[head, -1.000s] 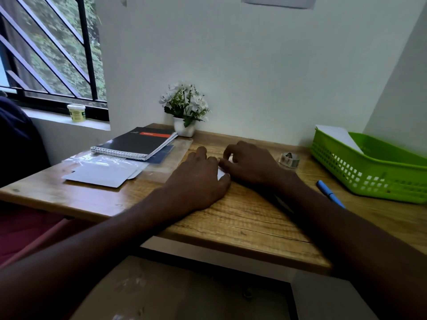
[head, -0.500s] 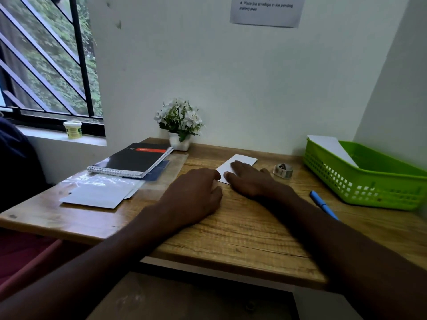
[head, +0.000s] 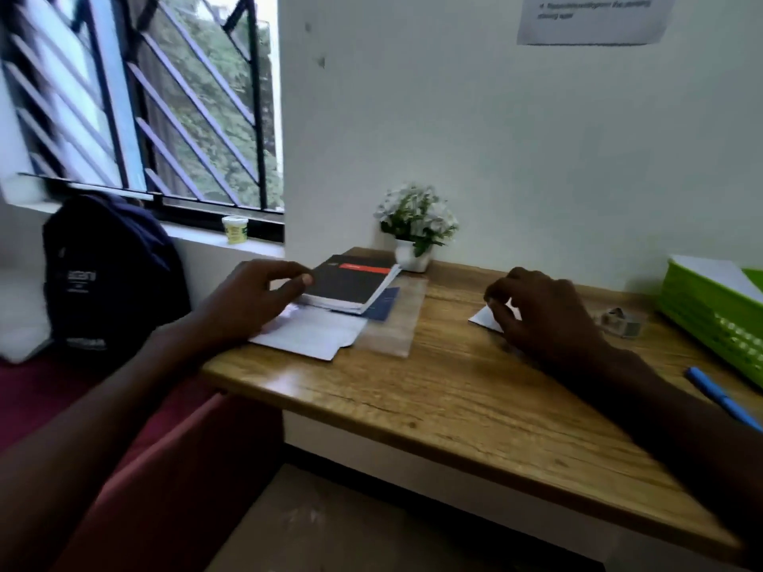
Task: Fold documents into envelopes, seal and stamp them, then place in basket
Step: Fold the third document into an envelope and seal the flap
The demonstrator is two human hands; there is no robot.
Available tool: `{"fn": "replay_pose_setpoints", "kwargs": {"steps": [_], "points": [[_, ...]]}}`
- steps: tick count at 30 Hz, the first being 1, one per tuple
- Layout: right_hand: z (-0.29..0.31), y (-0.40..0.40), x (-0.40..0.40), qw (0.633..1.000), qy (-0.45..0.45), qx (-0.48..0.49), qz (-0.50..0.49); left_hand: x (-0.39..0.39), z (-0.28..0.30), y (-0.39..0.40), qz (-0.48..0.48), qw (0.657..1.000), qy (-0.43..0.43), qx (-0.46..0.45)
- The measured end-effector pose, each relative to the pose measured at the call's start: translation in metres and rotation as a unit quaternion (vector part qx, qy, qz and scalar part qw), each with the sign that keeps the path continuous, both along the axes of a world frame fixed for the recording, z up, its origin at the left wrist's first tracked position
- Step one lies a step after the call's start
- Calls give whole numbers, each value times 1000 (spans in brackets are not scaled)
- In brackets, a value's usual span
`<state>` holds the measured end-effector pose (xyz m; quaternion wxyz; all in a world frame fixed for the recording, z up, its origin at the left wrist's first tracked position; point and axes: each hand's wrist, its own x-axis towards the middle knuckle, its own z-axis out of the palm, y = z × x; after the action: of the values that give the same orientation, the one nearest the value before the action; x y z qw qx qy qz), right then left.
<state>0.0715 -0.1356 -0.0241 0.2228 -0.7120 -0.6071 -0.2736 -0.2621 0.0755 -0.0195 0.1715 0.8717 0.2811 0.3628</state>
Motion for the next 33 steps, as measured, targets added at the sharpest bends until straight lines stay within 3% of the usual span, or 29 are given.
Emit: {"fn": "replay_pose_setpoints", "kwargs": {"steps": [5,10,19,23,29,33], "points": [[9,15,-56,988,40,-9,151,5,-11,7,-13,996,93,8],[10,29,-124,961,111,-46,247,-1,-11,18,-12,998,63,-28],[-3,59,-192,963,103,-125,218,0,-14,15,-33,997,62,13],[-5,62,-199,958,156,-109,217,0,-12,11,-51,998,24,22],[-1,50,-203,948,170,-59,261,-11,-5,8,-129,980,-112,-97],[7,37,-203,931,199,-28,306,-15,-3,2,-138,976,-127,-111]]}}
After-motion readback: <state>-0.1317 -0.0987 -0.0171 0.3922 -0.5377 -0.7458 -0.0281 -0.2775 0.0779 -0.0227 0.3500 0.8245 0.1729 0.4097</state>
